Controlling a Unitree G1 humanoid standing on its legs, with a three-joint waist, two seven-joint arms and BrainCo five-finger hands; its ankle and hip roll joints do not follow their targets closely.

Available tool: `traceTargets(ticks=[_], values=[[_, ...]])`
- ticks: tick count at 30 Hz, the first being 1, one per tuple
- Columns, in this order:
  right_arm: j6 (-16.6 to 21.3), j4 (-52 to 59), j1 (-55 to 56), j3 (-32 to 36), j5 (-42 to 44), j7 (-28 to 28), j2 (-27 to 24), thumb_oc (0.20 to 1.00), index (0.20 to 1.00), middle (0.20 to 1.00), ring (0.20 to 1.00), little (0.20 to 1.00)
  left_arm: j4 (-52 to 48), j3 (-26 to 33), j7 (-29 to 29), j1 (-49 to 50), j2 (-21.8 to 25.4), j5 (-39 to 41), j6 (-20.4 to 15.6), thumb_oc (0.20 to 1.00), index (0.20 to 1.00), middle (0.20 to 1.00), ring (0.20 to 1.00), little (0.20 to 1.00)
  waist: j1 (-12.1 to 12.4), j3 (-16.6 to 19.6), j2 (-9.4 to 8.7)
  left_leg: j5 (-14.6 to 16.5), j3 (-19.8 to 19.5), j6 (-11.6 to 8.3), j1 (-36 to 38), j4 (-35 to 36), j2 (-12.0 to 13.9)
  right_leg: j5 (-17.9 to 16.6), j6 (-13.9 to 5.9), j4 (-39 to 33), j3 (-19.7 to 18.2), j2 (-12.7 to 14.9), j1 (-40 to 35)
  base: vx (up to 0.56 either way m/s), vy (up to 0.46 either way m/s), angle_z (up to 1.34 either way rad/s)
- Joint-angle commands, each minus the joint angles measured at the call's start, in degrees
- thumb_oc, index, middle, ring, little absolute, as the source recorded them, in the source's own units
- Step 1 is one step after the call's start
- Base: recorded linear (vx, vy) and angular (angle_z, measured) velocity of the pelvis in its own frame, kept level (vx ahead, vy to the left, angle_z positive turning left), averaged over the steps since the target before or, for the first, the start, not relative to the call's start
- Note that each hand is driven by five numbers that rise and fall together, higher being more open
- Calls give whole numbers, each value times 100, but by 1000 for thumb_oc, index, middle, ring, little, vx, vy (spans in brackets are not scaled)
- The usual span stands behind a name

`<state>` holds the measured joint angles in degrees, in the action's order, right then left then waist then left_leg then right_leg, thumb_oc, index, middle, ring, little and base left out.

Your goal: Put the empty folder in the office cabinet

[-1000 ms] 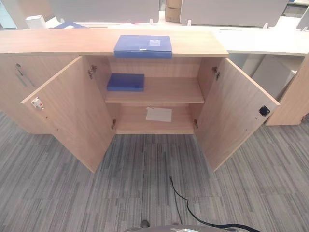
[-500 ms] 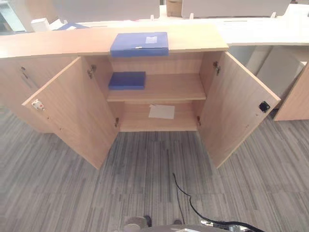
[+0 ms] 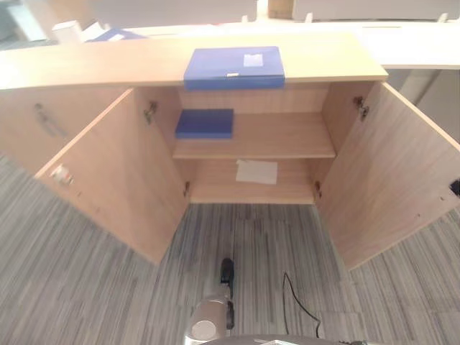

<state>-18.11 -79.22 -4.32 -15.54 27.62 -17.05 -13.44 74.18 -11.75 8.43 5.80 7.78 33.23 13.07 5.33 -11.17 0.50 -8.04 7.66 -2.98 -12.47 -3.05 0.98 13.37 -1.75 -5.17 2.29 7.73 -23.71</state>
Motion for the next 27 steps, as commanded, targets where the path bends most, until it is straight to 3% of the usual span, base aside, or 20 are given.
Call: traceTargets(ticks=[1,3,4,6,8,10,12,13,18,22,27], values=[[61,23,-31,28,-57,-9,127,1000,1000,1000,1000,1000,154,60,43,-377,267,-136,-16,1000,1000,1000,1000,1000,-31,386,-40,57,-81,459,574,729,-402,-662,-128,700,566,-616,640,511,266,-95],[113,21,-21,51,4,11,151,1000,1000,1000,1000,1000,171,43,4,-416,314,-182,-23,1000,1000,1000,1000,1000,-39,415,-32,100,-149,547,653,754,-476,-701,-161,915,659,-534,687,247,167,-19],[148,53,-18,72,167,84,169,1000,1000,1000,1000,1000,179,23,-11,-461,366,-237,-35,1000,1000,1000,1000,1000,-49,434,-23,135,-229,649,756,780,-572,-887,-244,1280,795,-386,788,228,225,29],[223,159,-38,208,470,236,164,1000,1000,1000,1000,1000,247,34,-45,-536,443,-292,-135,1000,1000,1000,1000,1000,-55,437,53,261,-237,833,925,751,-714,-1667,-390,2488,1193,193,1048,253,292,28],[346,186,-30,337,425,188,141,1000,1000,1000,1000,1000,324,103,-89,-588,503,-367,-291,1000,1000,1000,1000,1000,-128,332,145,442,-244,943,1234,745,-771,-2133,-497,3574,1291,674,1558,221,232,25],[390,184,-14,337,384,142,146,1000,1000,1000,1000,1000,339,130,-84,-598,535,-355,-322,1000,1000,1000,1000,1000,-159,293,111,570,-265,920,1433,776,-817,-2073,-591,3625,1270,823,1701,217,61,14],[417,204,-6,302,372,109,158,1000,1000,1000,1000,1000,316,153,-86,-620,578,-352,-319,1000,1000,1000,1000,1000,-200,256,145,631,-269,892,1598,799,-758,-1996,-578,3479,1329,828,1908,138,-40,11],[428,223,-18,265,371,105,168,1000,1000,1000,1000,1000,272,165,-77,-652,610,-359,-277,1000,1000,1000,1000,1000,-247,228,212,605,-262,887,1660,805,-649,-2026,-462,3197,1445,729,2109,103,-184,16],[368,258,18,175,491,118,165,1000,1000,1000,1000,1000,93,17,59,-830,686,-160,24,1000,1000,1000,1000,1000,-616,68,59,976,-640,674,2072,805,-453,-2165,-574,1412,939,264,2828,165,-255,35],[297,240,138,225,415,120,165,1000,1000,1000,1000,1000,117,73,11,-711,582,-264,52,1000,1000,1000,1000,1000,-652,225,-80,982,-662,562,2064,805,-352,-1981,-613,640,718,-61,2416,173,-210,77],[314,275,137,249,470,172,96,1000,1000,1000,1000,1000,220,184,-63,-477,431,-515,24,1000,1000,1000,1000,1000,-587,401,-217,991,-546,462,2103,805,-292,-1953,-470,73,645,-326,1926,134,-162,4]])
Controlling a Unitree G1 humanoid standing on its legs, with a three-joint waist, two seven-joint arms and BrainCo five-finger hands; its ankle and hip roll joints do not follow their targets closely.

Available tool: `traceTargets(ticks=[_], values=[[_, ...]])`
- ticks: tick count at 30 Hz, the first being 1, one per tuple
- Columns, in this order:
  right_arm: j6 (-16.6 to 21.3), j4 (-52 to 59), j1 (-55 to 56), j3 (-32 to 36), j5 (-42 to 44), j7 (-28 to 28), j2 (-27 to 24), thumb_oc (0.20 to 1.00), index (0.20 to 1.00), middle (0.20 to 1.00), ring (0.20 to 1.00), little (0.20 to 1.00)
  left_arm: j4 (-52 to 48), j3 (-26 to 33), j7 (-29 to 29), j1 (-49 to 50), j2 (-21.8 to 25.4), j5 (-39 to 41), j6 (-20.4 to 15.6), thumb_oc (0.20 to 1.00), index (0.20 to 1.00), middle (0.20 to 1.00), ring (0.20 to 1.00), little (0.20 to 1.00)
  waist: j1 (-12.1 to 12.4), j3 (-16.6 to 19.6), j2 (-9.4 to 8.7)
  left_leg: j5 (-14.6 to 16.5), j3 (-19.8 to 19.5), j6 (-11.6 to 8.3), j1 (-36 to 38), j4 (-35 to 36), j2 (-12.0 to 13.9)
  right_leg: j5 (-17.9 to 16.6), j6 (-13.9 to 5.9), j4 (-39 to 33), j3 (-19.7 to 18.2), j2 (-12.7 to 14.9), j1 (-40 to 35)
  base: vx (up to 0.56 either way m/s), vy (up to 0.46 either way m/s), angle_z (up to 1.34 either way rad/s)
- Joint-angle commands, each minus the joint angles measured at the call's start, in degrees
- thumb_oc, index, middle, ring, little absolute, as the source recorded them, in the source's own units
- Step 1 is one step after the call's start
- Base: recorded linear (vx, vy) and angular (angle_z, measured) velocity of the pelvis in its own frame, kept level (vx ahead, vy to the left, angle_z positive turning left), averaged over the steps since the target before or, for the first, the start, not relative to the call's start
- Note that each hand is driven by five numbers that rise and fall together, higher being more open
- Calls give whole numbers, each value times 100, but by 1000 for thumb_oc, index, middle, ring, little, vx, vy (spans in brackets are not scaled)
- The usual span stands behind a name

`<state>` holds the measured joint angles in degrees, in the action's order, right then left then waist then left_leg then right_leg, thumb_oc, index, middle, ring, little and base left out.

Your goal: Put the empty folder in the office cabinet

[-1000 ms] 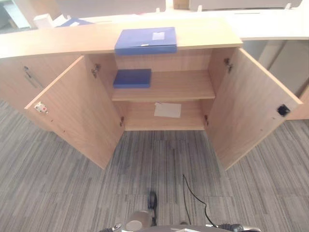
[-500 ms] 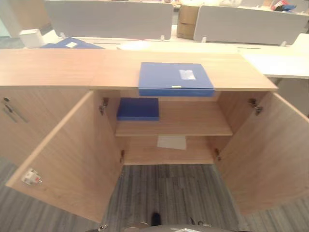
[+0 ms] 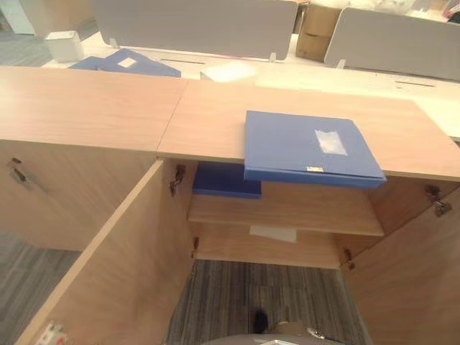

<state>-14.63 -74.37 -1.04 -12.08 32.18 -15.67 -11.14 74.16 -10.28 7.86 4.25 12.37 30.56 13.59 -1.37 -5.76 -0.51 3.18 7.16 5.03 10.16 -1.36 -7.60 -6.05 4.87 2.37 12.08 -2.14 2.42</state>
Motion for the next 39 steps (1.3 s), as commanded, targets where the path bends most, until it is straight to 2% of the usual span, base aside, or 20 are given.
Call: traceTargets(ticks=[1,8,11,22,39], values=[[-8,-180,-216,-95,35,42,-159,1000,1000,1000,1000,1000,251,27,-3,-285,-80,-249,-95,1000,1000,1000,1000,1000,91,-117,-140,-153,-444,-366,-179,636,603,27,-1086,-737,-355,590,-736,74,-134,-33],[-80,-85,-288,-164,-61,-19,-294,1000,1000,1000,1000,1000,438,241,-367,-177,5,-345,-549,1000,1000,1000,1000,1000,119,-106,-142,-232,-339,-498,-229,619,725,198,-935,-737,-418,431,-801,27,-89,-24],[-138,-81,-291,-181,-96,-29,-323,1000,1000,1000,1000,1000,463,309,-435,-159,58,-377,-594,1000,1000,1000,1000,1000,122,-127,-128,-239,-335,-540,-260,575,757,233,-903,-737,-406,420,-816,-1,-42,-1],[-288,-130,-253,-187,-352,-48,-401,1000,1000,1000,1000,1000,490,330,-480,-214,46,-395,-341,1000,1000,1000,1000,1000,58,-156,-57,-279,-306,-671,-324,491,843,315,-830,-737,-375,409,-861,0,0,0],[-185,-69,-342,-247,-264,-78,-479,1000,1000,1000,1000,1000,479,321,-543,-209,91,-506,-379,1000,1000,1000,1000,1000,102,-123,-59,-270,-326,-712,-367,390,851,372,-781,-737,-352,405,-923,3,1,0]])
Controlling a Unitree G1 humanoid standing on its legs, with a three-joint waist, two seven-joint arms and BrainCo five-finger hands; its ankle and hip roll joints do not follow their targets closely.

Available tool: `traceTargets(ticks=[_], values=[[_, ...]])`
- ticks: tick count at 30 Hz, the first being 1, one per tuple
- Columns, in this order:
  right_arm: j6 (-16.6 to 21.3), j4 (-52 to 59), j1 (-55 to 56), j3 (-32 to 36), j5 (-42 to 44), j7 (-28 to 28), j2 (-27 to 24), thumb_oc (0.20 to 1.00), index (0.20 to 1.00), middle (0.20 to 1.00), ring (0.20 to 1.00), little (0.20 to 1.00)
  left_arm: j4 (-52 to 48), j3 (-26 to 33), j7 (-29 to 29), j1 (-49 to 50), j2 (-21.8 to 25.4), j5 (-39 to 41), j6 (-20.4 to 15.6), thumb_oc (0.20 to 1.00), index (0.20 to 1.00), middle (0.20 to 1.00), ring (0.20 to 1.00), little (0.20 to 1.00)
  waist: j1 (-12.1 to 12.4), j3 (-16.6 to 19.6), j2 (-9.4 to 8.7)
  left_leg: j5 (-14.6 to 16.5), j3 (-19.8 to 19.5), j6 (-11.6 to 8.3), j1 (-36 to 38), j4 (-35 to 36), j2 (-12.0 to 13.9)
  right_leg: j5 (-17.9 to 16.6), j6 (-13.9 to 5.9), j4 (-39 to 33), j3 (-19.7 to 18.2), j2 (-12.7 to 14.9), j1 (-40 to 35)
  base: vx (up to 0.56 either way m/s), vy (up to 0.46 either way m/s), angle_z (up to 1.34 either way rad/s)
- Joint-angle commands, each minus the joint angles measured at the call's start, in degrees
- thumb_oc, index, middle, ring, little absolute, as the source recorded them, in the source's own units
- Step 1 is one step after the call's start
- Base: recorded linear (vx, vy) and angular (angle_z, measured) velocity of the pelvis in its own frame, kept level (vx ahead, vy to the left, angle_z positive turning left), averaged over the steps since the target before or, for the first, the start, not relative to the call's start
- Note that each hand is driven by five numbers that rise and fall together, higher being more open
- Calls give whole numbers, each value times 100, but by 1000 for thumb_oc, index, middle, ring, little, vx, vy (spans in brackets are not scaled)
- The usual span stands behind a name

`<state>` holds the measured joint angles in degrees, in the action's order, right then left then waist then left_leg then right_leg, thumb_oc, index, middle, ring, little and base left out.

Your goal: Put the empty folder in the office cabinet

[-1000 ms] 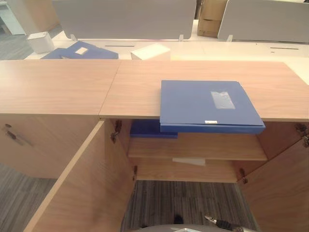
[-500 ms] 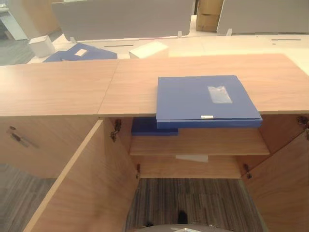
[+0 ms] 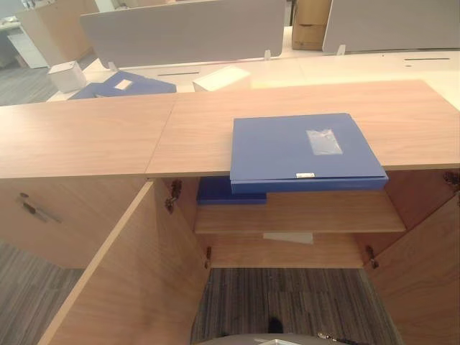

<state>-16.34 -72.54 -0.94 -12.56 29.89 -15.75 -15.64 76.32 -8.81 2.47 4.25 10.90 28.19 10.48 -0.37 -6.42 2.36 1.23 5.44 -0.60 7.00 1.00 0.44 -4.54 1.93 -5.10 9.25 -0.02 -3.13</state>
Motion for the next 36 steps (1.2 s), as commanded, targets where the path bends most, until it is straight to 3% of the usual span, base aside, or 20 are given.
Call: traceTargets(ticks=[1,5,11,14,16,17,22,28,31,34,36], values=[[-20,-257,-344,-206,-44,-65,-17,1000,1000,1000,1000,1000,265,171,12,-209,240,-270,-71,1000,1000,1000,1000,1000,2,-57,-345,-68,-149,-142,-47,151,43,226,-488,10,-70,196,-372,0,0,0],[-73,-263,-322,-231,-37,-71,8,1000,1000,1000,1000,1000,289,176,25,-199,252,-354,-127,1000,1000,1000,1000,1000,-1,-48,-346,-64,-136,-129,-33,165,34,224,-489,10,-68,194,-373,0,0,0],[-63,-268,-242,-238,-142,-96,42,1000,1000,1000,1000,1000,276,131,-141,-255,250,-452,-710,1000,1000,1000,1000,1000,-82,-44,-346,-61,-85,-112,-14,174,39,213,-485,10,-151,163,-363,4,-2,-1],[-64,-223,-201,-305,-250,-101,60,1000,1000,1000,1000,1000,45,43,-361,-500,210,-168,-1256,1000,1000,1000,1000,1000,-184,-12,-370,-52,1,-108,25,187,70,207,-479,10,-242,125,-360,37,-26,-6],[-79,-205,-194,-339,-281,-105,68,1000,1000,1000,1000,1000,-43,0,-399,-632,177,-109,-1305,1000,1000,1000,1000,1000,-219,3,-386,-52,30,-102,37,189,83,200,-475,10,-277,111,-357,29,-42,-7],[-151,-127,-208,-446,-267,-54,109,1000,1000,1000,1000,1000,-444,-317,-409,-916,-27,140,-1435,1000,1000,1000,1000,1000,-266,9,-417,-50,75,-90,69,187,120,196,-469,10,-322,85,-369,26,-63,-8],[-328,128,-253,-560,-67,197,162,1000,1000,1000,1000,1000,-2378,-1079,-315,-1163,-362,1094,-849,1000,1000,1000,1000,1000,-257,-28,-411,-73,68,-91,45,166,157,155,-464,10,-319,74,-358,-9,-32,-12],[-411,354,-180,-619,-34,248,42,1000,1000,1000,1000,1000,-4424,-1591,142,-1220,-119,2208,-129,1000,1000,1000,1000,1000,-276,-63,-386,-92,55,-122,-21,56,185,120,-457,10,-324,84,-354,-9,0,-5],[-422,388,-168,-658,-41,258,24,1000,1000,1000,1000,1000,-4729,-1632,432,-1258,-29,1882,-242,1000,1000,1000,1000,1000,-282,-61,-379,-128,43,-136,-37,19,194,118,-452,10,-328,77,-356,1,2,1],[-396,362,-182,-682,-51,237,-37,1000,1000,1000,1000,1000,-5560,-1641,1300,-1377,329,726,-196,1000,1000,1000,1000,1000,-238,-60,-374,-217,-20,-169,-93,-72,216,141,-436,10,-316,72,-369,0,0,0],[-377,345,-176,-685,-39,243,-53,1000,1000,1000,1000,1000,-5952,-1575,1487,-1422,533,250,-160,1000,1000,1000,1000,1000,-199,-61,-376,-261,-58,-185,-125,-117,227,159,-425,10,-292,73,-383,-4,-5,3]])
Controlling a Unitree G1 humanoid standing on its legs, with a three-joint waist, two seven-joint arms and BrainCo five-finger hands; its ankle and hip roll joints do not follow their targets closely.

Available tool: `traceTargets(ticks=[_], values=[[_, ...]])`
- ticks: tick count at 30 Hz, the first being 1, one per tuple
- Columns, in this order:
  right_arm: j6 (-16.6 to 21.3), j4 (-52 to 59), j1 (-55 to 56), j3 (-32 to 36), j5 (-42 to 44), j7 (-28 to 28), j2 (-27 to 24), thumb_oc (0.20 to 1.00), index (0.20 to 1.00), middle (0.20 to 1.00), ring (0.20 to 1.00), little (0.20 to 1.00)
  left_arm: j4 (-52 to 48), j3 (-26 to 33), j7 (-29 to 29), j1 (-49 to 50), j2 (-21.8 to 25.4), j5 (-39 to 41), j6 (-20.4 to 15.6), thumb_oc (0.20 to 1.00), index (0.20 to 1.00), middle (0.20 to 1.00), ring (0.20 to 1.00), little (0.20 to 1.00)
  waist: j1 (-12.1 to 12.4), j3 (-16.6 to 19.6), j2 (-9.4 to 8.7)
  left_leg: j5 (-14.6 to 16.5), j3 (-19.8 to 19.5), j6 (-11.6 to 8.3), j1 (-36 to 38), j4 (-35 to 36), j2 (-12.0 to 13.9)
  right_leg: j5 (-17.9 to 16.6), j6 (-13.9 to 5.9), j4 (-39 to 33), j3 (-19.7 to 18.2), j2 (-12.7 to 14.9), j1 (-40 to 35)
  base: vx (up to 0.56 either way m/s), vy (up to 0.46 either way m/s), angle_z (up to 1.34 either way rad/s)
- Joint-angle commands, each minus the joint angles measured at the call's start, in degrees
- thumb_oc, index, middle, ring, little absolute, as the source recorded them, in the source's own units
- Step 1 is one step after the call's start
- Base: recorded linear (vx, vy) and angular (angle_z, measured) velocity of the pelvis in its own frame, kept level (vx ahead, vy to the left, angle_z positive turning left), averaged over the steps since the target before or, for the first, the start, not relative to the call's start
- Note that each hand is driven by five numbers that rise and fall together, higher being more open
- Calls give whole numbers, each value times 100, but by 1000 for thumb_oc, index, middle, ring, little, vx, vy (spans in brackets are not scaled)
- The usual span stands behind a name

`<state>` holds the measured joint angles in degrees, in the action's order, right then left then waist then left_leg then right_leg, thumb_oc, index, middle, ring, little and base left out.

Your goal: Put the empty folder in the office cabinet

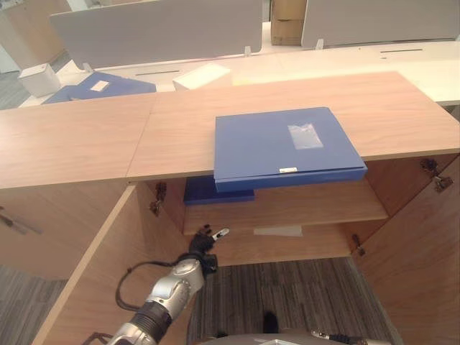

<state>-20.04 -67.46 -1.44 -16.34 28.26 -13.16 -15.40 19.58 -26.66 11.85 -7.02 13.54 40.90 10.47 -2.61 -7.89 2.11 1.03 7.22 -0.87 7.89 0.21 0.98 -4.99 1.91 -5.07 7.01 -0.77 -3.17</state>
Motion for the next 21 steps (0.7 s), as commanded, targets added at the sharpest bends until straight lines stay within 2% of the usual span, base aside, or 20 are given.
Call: traceTargets(ticks=[1,3,4,10,16,21], values=[[-7,-163,-127,-307,123,-15,-77,1000,1000,1000,1000,1000,-277,210,549,-295,269,-1021,-159,1000,1000,1000,1000,1000,24,86,-351,-241,-236,-158,-214,-39,173,204,-423,7,-68,148,-379,-4,-7,8],[-2,-175,-127,-302,116,-20,-84,1000,1000,1000,1000,1000,-369,230,598,-301,318,-1213,-180,1000,1000,1000,1000,1000,39,86,-351,-254,-248,-162,-224,-52,178,210,-419,7,-60,147,-382,-6,-8,10],[5,-214,-144,-294,142,-32,-100,1000,1000,1000,1000,1000,-743,292,721,-343,532,-1735,-122,1000,1000,1000,1000,1000,86,81,-355,-285,-299,-175,-261,-82,179,212,-415,7,-35,149,-385,-17,-17,9],[116,-344,-141,-268,211,-121,-123,1000,1000,1000,1000,1000,-1725,559,845,-453,1066,-3396,-284,1000,1000,1000,1000,1000,205,73,-384,-330,-414,-203,-332,-120,188,234,-407,7,27,155,-400,-15,-20,10],[180,-392,-147,-272,214,-182,-105,1000,1000,1000,1000,1000,-2050,481,971,-657,1403,-5069,-277,1000,1000,1000,1000,1000,200,84,-401,-298,-446,-210,-314,-59,194,237,-422,7,15,157,-409,-9,-12,6],[143,-381,-131,-262,111,-197,-113,1000,1000,1000,1000,1000,-2235,341,1039,-832,1666,-5868,-215,1000,1000,1000,1000,1000,139,108,-373,-261,-421,-213,-288,-11,206,248,-444,7,-37,158,-400,0,0,0]])
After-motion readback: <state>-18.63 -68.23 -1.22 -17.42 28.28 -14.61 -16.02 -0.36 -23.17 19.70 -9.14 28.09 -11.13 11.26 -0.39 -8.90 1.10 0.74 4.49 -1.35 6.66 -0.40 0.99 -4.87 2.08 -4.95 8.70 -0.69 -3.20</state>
